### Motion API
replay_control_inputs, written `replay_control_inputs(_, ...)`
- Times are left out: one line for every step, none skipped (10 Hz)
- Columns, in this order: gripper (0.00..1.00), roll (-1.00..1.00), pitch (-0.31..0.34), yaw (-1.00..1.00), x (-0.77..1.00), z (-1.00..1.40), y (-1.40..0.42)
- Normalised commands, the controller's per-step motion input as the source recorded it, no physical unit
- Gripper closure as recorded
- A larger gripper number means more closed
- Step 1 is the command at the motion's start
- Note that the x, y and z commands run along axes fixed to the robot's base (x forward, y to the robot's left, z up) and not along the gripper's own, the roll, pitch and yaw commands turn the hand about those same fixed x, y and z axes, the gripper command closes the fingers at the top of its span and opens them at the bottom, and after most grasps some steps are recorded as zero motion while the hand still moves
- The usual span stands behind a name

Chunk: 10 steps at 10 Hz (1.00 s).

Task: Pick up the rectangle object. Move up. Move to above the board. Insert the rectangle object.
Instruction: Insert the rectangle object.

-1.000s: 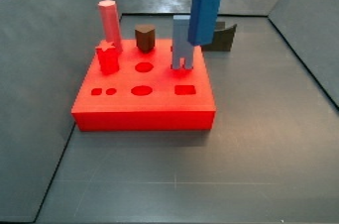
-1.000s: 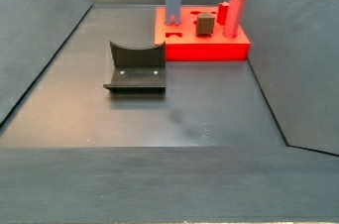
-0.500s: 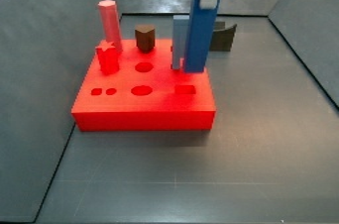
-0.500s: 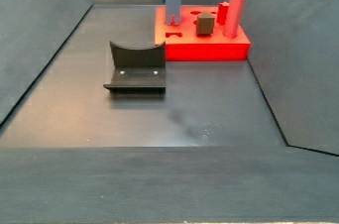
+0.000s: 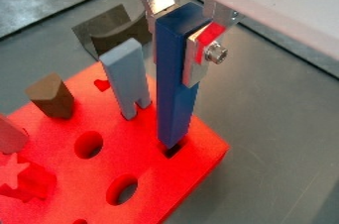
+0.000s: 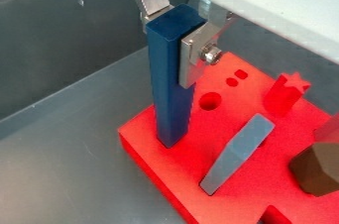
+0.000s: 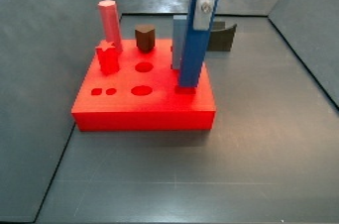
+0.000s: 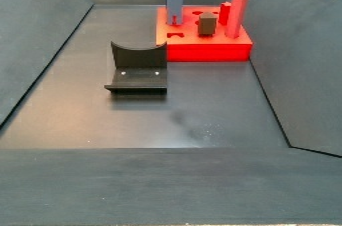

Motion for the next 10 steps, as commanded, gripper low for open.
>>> replay_control_inputs(1.0,-0.01,0.0,-0.01,0.06,-0.19,0.0)
replay_control_inputs(1.0,0.0,0.0,-0.02,0.03,-0.17,0.0)
replay_control_inputs(1.0,0.0,0.0,-0.08,0.0,-0.15,-0.11)
replay_control_inputs(1.0,0.0,0.0,-0.15,-0.04,-0.1,-0.13)
replay_control_inputs(1.0,0.0,0.0,-0.14,-0.06,-0.12,-0.08)
replay_control_inputs(1.0,0.0,0.0,-0.09,0.0,-0.19,0.0)
replay_control_inputs(1.0,-0.02,0.0,-0.09,0.0,-0.27,0.01)
replay_control_inputs(1.0,-0.03,0.0,-0.15,0.04,-0.32,0.0)
replay_control_inputs(1.0,-0.02,0.0,-0.17,0.07,-0.35,0.0)
replay_control_inputs(1.0,-0.02,-0.006,-0.17,0.05,-0.38,0.0)
